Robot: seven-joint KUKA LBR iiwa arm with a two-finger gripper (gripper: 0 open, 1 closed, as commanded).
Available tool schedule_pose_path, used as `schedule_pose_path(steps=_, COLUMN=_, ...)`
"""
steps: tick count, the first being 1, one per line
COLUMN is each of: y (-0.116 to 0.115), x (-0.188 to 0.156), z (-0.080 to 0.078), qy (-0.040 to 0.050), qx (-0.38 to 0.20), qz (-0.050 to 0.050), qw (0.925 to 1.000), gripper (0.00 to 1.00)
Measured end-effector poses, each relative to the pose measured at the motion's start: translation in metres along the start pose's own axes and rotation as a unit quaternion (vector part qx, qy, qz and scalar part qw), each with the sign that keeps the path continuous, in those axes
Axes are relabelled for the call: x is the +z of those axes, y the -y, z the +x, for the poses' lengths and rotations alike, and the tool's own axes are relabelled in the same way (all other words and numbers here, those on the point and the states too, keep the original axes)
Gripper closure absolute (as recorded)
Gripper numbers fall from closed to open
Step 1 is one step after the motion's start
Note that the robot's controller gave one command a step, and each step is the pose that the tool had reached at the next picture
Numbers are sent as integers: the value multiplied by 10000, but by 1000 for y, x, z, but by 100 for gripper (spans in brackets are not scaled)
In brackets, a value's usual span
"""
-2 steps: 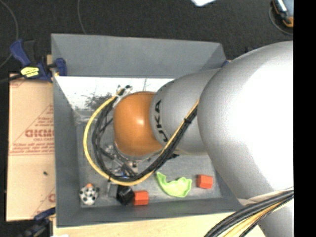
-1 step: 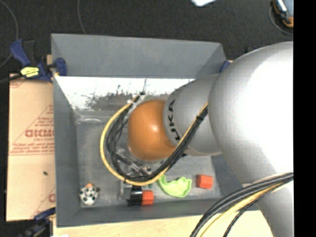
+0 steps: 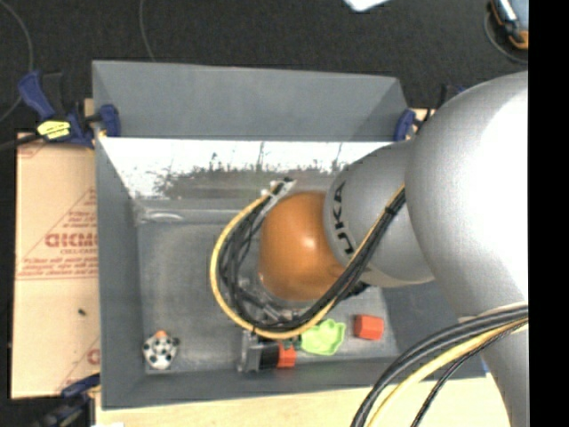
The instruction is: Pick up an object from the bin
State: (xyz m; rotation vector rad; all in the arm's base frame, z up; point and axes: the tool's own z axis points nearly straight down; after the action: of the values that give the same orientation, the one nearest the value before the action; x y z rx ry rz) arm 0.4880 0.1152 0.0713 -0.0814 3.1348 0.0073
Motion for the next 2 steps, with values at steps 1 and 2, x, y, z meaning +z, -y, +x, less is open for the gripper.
schedule_pose_path(steps=1, y=25, x=1, z=-1, qy=40, qx=-857, qz=-9, qw=9963, gripper=0)
schedule_pose_path(steps=2, y=46, x=-1, z=8, qy=62, qx=-974, qz=-6, qw=9952, gripper=0)
